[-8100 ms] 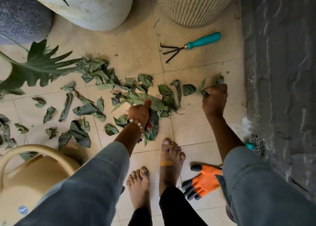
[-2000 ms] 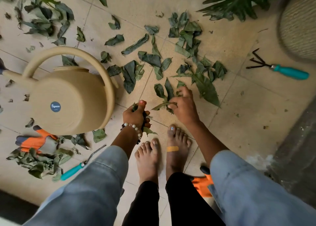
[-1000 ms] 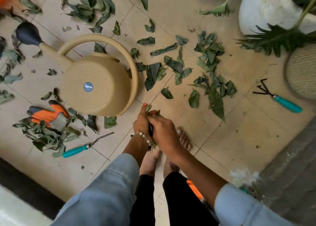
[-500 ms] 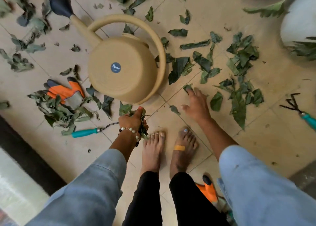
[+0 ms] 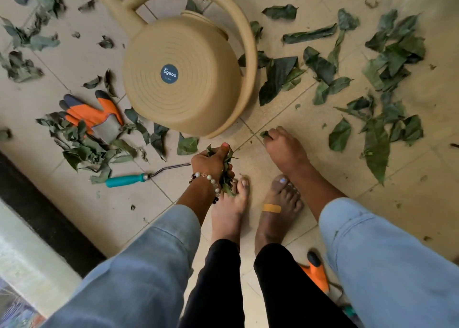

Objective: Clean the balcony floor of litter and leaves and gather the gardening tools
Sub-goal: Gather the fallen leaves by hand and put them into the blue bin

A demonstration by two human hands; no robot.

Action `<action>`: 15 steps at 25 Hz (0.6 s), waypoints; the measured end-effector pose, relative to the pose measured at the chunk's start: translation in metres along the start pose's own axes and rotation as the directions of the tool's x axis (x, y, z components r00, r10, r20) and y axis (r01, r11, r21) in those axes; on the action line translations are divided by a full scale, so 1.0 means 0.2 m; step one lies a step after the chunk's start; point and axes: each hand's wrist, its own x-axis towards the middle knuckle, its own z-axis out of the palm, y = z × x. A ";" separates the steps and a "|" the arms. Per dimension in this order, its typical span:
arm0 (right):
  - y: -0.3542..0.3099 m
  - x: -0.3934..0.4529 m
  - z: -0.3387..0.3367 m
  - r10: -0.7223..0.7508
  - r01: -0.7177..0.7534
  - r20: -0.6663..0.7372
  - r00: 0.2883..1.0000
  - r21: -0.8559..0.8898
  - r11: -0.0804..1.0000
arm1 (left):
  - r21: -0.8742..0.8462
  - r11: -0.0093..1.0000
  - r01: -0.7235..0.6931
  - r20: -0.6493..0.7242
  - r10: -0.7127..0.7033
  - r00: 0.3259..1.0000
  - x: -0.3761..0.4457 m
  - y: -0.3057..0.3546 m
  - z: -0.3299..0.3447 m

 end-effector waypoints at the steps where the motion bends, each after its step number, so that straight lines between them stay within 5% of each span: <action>1: 0.02 0.02 -0.02 0.085 -0.089 0.041 0.996 0.119 0.989 | 0.021 1.000 0.003 0.009 -0.003 1.000 -0.01 0.00 0.01; 2: 0.03 0.03 -0.05 0.227 -0.237 0.070 0.971 0.310 0.921 | 0.049 0.999 -0.002 0.024 0.001 1.000 -0.02 0.01 0.02; 4: 0.02 0.02 -0.17 0.571 -0.498 0.193 0.798 0.745 0.445 | 0.086 0.996 -0.021 0.076 0.014 0.997 -0.08 0.03 0.06; 6: -0.02 -0.01 -0.33 0.626 -0.426 0.377 0.683 0.901 -0.077 | 0.075 0.996 -0.044 0.177 0.030 0.984 -0.14 0.05 0.12; 7: -0.04 -0.03 -0.38 0.591 -0.381 0.415 0.692 0.905 -0.189 | 0.066 0.996 -0.054 0.228 0.038 0.973 -0.17 0.06 0.15; 9: -0.09 -0.10 -0.47 0.551 -0.392 0.386 0.740 0.913 -0.114 | 0.050 0.997 -0.057 0.317 0.038 0.948 -0.25 0.10 0.22; 12: -0.05 -0.22 -0.57 0.445 -0.396 0.219 0.868 0.847 0.355 | 0.102 0.992 -0.069 0.347 0.030 0.937 -0.34 0.13 0.33; 13: 0.00 -0.25 -0.59 0.368 -0.352 0.196 0.909 0.833 0.426 | 0.112 0.991 -0.074 0.324 0.034 0.945 -0.35 0.13 0.36; 15: 0.11 -0.31 -0.62 0.336 -0.335 0.237 0.911 0.902 0.273 | 0.073 0.995 -0.067 0.298 0.042 0.954 -0.36 0.13 0.41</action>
